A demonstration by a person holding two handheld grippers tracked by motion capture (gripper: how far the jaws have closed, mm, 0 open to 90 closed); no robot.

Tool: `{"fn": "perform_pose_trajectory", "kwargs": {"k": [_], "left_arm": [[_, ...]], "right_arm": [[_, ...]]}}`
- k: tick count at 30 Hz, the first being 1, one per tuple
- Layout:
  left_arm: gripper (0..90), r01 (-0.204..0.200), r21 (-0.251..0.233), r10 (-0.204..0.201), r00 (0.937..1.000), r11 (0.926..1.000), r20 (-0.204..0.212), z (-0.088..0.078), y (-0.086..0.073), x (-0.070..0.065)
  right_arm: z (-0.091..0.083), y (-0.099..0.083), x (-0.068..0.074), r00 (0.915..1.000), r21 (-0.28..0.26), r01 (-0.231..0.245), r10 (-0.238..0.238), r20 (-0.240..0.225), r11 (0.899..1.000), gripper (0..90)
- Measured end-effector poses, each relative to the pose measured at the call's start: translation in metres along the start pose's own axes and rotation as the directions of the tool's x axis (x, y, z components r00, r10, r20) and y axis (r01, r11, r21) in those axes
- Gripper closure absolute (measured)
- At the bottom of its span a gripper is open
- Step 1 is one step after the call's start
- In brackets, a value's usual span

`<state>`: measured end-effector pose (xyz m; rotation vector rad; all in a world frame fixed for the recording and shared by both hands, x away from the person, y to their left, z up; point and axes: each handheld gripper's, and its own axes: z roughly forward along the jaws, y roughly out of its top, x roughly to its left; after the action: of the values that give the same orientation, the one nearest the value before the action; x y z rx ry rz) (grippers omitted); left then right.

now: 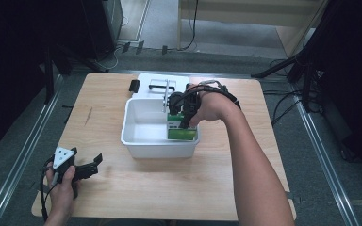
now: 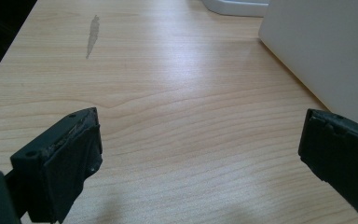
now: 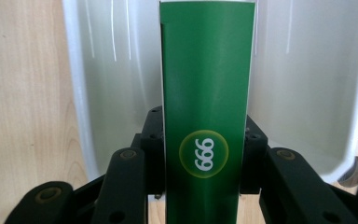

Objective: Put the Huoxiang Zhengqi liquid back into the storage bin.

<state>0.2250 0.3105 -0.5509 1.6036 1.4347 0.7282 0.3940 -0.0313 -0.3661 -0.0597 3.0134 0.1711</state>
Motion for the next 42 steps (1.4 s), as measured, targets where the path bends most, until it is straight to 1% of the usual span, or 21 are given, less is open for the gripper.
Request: {"fn": "perform_pose_trajectory", "kwargs": {"k": [2,7,14,18,21,22,23,30,32,33,36,37,39,40,42], "left_arm": [[0.3,0.001,-0.001,-0.001,1.0,1.0,-0.001,0.0,0.0,0.0],[0.3,0.0,-0.001,0.0,1.0,1.0,-0.001,0.0,0.0,0.0],[0.3,0.001,-0.004,-0.001,1.0,1.0,-0.001,0.0,0.0,0.0],[0.3,0.0,-0.004,0.0,1.0,1.0,-0.001,0.0,0.0,0.0],[0.3,0.0,-0.004,0.0,1.0,1.0,-0.002,0.0,0.0,0.0],[0.3,0.0,-0.004,0.0,1.0,1.0,-0.002,0.0,0.0,0.0],[0.3,0.0,-0.004,0.0,1.0,1.0,-0.002,0.0,0.0,0.0],[0.3,0.0,-0.002,0.0,1.0,1.0,-0.001,0.0,0.0,0.0],[0.3,-0.002,-0.002,0.002,1.0,1.0,-0.002,0.0,0.0,0.0],[0.3,-0.003,-0.002,0.003,1.0,1.0,-0.002,0.0,0.0,0.0],[0.3,-0.004,-0.001,0.004,1.0,1.0,-0.004,0.0,0.0,0.0],[0.3,-0.004,-0.001,0.004,1.0,1.0,-0.003,0.0,0.0,0.0],[0.3,-0.004,0.001,0.004,1.0,1.0,-0.004,0.0,0.0,0.0],[0.3,-0.004,0.001,0.004,1.0,1.0,-0.004,0.0,0.0,0.0],[0.3,-0.004,0.0,0.004,1.0,1.0,-0.004,0.0,0.0,0.0]], "right_arm": [[0.005,0.0,-0.001,1.0,0.003,0.007,-0.007,0.001,1.0,64.3],[0.016,-0.001,-0.001,0.9999,0.0,0.003,-0.003,-0.01,1.0,64.2],[0.026,-0.001,0.0,0.9997,0.007,0.02,-0.02,-0.012,1.0,64.1],[0.03,-0.002,0.001,0.9997,0.012,0.01,-0.01,-0.021,1.0,64.0],[0.034,-0.001,0.001,0.9995,0.019,0.018,-0.017,-0.025,1.0,63.4],[0.035,-0.002,0.001,0.9996,0.029,0.017,-0.016,-0.024,0.999,63.2],[0.035,-0.002,0.0,0.9997,0.021,0.009,-0.008,-0.023,1.0,63.2],[0.034,-0.003,0.001,0.9995,0.012,0.01,-0.01,-0.029,1.0,60.5],[0.031,-0.003,0.001,0.9997,0.002,0.004,-0.004,-0.024,1.0,57.2],[0.03,-0.003,0.002,0.9998,-0.006,0.01,-0.01,-0.02,1.0,55.6],[0.028,-0.003,0.003,0.9994,-0.008,0.009,-0.009,-0.033,1.0,51.8],[0.026,-0.004,0.005,0.9988,-0.003,0.012,-0.012,-0.046,1.0,46.7],[0.025,-0.004,0.006,0.9986,0.005,0.012,-0.011,-0.052,1.0,45.2],[0.022,-0.004,0.008,0.9985,0.012,0.002,-0.001,-0.056,1.0,41.7],[0.02,-0.004,0.008,0.9986,0.011,0.001,-0.001,-0.053,1.0,40.5]]}}
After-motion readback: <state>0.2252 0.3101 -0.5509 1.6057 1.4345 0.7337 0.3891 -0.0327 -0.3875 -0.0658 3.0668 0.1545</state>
